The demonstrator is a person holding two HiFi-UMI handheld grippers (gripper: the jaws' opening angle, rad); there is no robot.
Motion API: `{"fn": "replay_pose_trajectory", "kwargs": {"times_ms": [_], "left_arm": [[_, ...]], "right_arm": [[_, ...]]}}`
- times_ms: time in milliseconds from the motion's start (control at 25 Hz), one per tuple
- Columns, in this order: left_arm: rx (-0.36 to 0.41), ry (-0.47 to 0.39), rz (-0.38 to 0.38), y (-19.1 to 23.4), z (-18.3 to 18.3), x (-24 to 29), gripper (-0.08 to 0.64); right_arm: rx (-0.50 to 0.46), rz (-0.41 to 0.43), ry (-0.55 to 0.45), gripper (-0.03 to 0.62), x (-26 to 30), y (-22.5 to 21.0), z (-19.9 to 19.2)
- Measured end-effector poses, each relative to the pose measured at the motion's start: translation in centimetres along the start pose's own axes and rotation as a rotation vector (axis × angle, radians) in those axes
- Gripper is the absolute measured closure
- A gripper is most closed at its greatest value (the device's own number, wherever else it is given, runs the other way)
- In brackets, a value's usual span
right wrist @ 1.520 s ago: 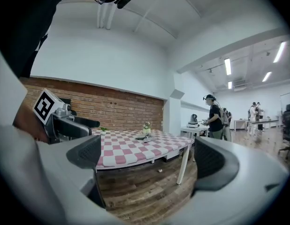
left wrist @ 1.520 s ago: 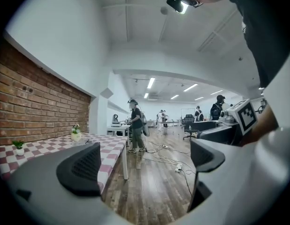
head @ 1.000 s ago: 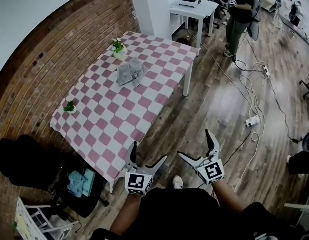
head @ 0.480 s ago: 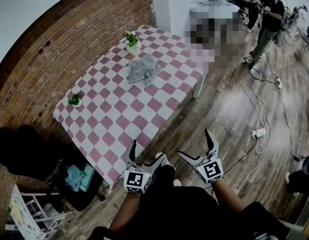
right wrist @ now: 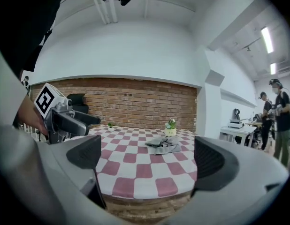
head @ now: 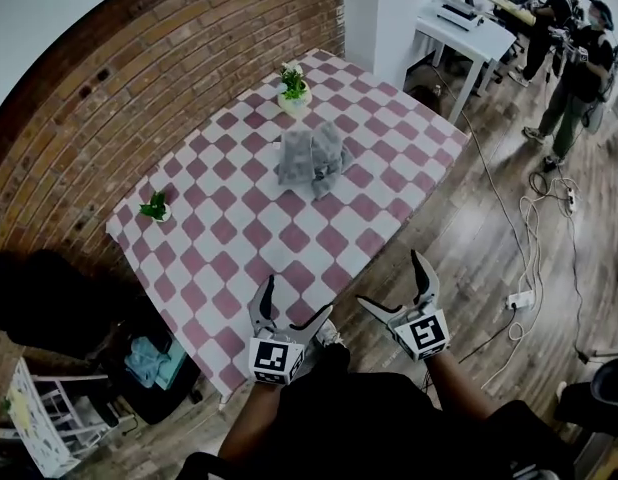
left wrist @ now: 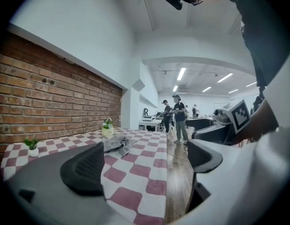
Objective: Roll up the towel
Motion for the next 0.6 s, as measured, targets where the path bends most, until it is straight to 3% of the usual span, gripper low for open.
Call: {"fn": "replay_pose_trajectory", "kwargs": {"times_ms": [280,600], "left_arm": [[-0.014,0.006,0.051,5.6,-0.1,3.2,0.025],[-0.039,-0.021,0.139,9.8,0.8,4.0,0.028]], "right_arm": [[-0.01,0.096,0.032,0.002,8.1,-1.3,1.1],[-0.079,0.162,0.055,0.003,13.3,-2.3,3.2]]}}
Point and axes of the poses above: the fingertips, and each gripper's own axes: x forward along the fingers, y to its left, z out of its top, the point moved 4 cm from there along -x, backward along the fingers, and after that the axes turned 8 degrees about x, right-handed, at the moved point
